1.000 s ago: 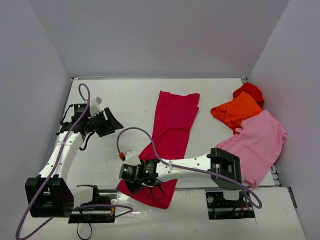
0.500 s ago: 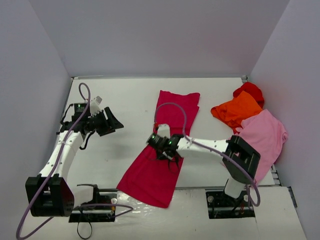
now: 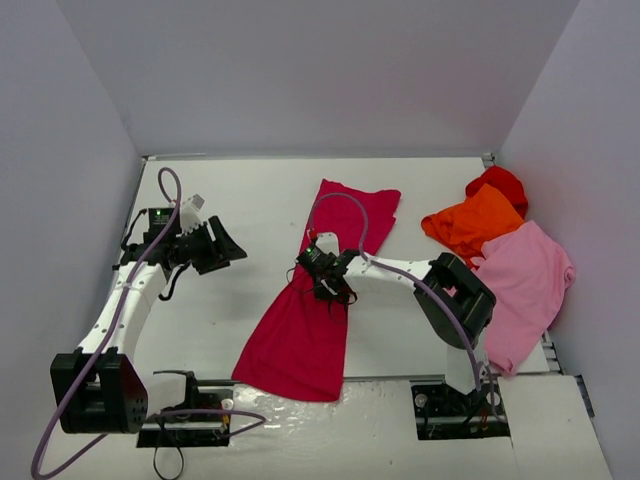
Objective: Fold and stack the t-shirts
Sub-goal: Grab the bottom of the folded rectangular tshirt with right arm
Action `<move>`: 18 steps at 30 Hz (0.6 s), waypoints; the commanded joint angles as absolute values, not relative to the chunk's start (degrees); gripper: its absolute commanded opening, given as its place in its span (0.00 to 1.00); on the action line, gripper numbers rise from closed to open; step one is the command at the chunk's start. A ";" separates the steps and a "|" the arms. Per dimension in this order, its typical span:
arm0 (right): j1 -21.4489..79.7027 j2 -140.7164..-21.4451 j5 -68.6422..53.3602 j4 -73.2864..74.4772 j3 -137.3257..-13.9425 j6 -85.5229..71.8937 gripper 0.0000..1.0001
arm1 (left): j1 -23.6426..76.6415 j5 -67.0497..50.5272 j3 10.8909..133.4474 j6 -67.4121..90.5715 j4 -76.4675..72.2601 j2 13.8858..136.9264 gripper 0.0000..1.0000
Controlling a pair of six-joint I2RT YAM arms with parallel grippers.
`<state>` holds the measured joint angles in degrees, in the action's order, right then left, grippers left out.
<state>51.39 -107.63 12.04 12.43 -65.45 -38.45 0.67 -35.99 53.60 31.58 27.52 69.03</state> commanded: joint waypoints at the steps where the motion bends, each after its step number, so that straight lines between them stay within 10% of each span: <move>1: 47.71 -119.39 6.51 7.60 -62.49 -35.50 0.00 | 0.35 -36.09 58.03 30.18 26.51 69.70 0.54; 18: 37.34 -119.50 8.36 8.26 -70.39 -28.44 0.09 | 0.35 -35.12 60.21 29.11 27.72 71.46 0.54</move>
